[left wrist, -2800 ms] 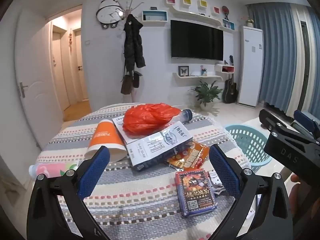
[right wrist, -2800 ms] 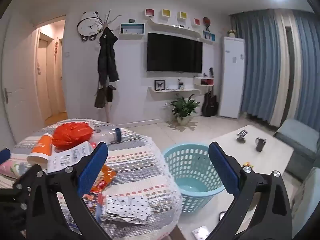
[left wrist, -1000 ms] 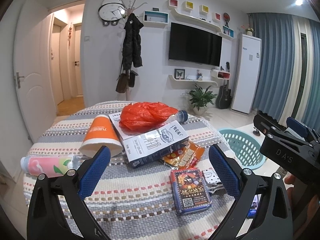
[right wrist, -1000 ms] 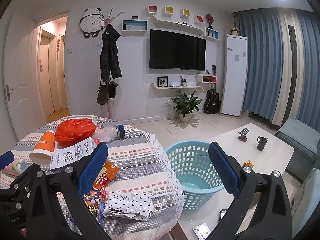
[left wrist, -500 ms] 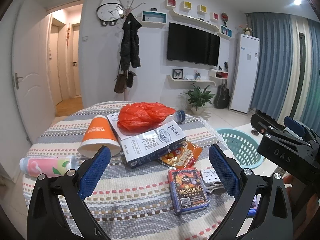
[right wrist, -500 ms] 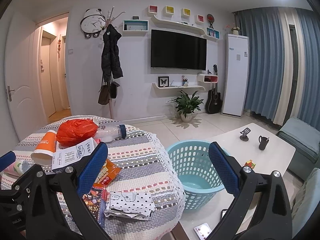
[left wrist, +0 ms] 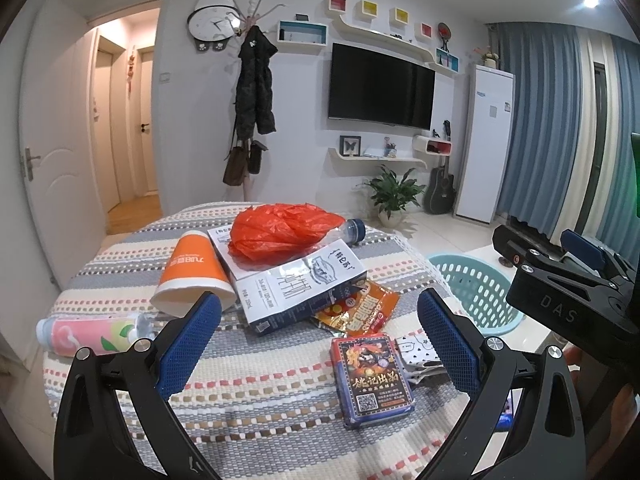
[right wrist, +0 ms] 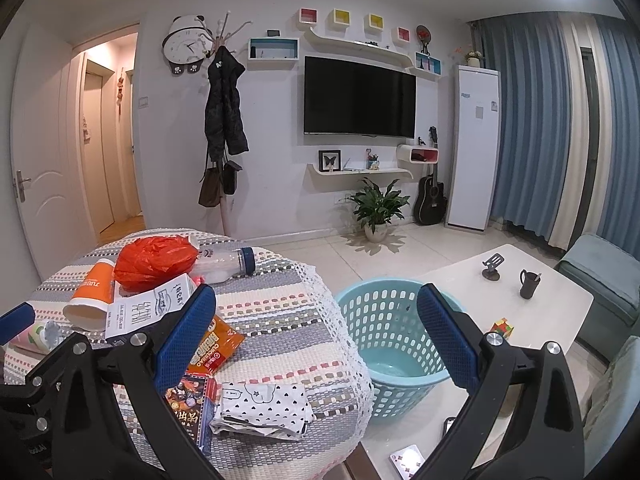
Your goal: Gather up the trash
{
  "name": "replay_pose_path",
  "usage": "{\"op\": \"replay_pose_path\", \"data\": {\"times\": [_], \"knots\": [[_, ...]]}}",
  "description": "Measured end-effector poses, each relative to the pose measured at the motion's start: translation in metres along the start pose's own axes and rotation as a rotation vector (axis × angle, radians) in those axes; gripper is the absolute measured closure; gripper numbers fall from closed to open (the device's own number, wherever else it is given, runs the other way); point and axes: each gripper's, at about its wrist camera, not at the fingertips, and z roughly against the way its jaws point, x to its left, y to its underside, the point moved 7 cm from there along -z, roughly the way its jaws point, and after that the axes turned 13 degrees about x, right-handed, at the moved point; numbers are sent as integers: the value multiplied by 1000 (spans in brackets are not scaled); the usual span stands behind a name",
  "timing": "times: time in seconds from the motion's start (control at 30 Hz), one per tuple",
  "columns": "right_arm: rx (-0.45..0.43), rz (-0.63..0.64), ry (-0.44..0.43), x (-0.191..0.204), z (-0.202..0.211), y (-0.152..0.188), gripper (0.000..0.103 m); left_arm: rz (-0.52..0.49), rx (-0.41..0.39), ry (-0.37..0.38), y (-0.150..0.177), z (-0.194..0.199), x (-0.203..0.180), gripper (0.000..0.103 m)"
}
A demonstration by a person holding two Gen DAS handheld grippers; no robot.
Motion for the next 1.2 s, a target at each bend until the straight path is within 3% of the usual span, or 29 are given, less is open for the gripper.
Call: {"op": "replay_pose_path", "data": {"times": [0.77, 0.87, 1.0, 1.1, 1.2], "knots": [[1, 11, 15, -3, 0, 1, 8, 7, 2, -7, 0, -3, 6, 8], [-17, 42, 36, -2, 3, 1, 10, 21, 4, -19, -2, -2, 17, 8], [-25, 60, 4, -3, 6, 2, 22, 49, 4, -19, -7, 0, 31, 8], [7, 68, -60, -4, 1, 7, 38, 54, 47, 43, -2, -7, 32, 8], [34, 65, -109, -7, -5, 16, 42, 89, 180, 222, 16, -32, 25, 11]]}}
